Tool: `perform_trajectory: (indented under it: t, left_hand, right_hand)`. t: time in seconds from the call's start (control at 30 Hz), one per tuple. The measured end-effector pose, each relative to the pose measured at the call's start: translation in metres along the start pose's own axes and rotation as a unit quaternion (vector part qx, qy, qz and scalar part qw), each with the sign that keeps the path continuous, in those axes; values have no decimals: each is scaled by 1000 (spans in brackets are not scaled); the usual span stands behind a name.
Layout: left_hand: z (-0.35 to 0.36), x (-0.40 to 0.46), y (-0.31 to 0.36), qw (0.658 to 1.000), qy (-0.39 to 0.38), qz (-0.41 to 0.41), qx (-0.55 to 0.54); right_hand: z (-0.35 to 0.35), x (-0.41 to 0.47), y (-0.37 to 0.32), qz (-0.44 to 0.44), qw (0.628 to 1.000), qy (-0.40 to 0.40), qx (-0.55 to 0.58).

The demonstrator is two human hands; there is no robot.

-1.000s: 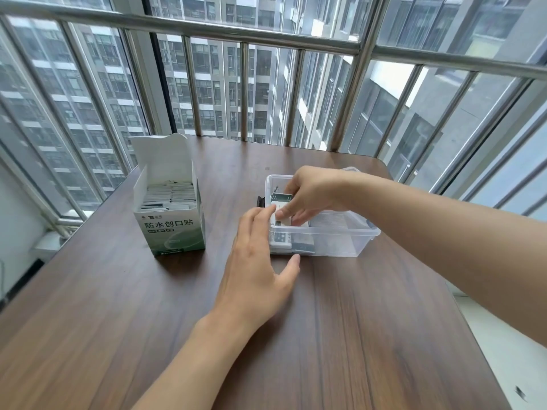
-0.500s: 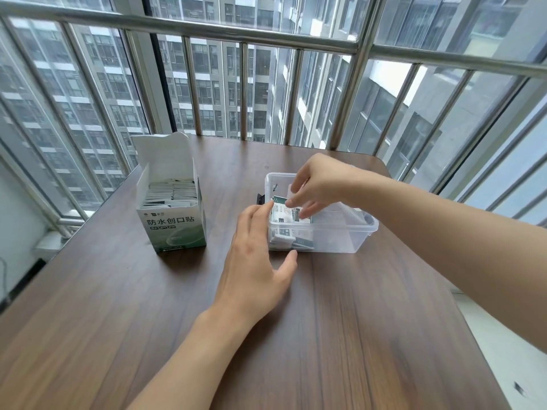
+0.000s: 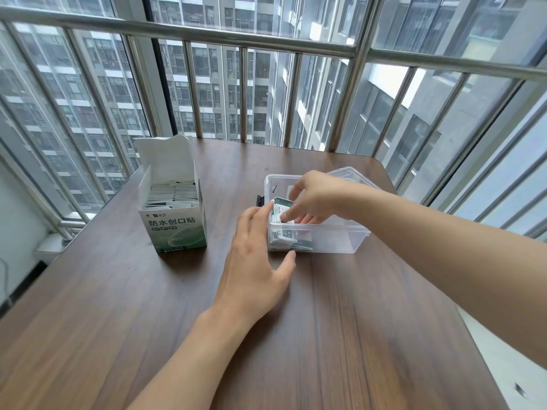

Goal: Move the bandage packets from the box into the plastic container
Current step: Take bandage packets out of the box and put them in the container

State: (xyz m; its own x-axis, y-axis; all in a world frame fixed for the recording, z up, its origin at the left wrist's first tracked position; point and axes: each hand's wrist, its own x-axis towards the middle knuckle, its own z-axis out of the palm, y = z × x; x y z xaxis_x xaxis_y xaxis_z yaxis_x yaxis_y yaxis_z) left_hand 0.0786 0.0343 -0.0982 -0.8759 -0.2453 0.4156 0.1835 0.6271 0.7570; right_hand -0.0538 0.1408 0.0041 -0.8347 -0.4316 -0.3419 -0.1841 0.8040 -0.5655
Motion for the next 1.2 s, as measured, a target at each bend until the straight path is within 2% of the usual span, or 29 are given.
perform_trajectory:
  t: [0.3,0.7,1.2]
  left_hand:
    - [0,0,-1,1000,0,1,0]
    - [1,1,-1,1000,0,4,0]
    - [1,1,-1,1000,-1,5,-2]
  right_hand:
    - [4,0,-3,17,999,-4,26]
    - [1,3,-3,45,981,-50,182]
    - [4,-1,-6,41,988,-4,150]
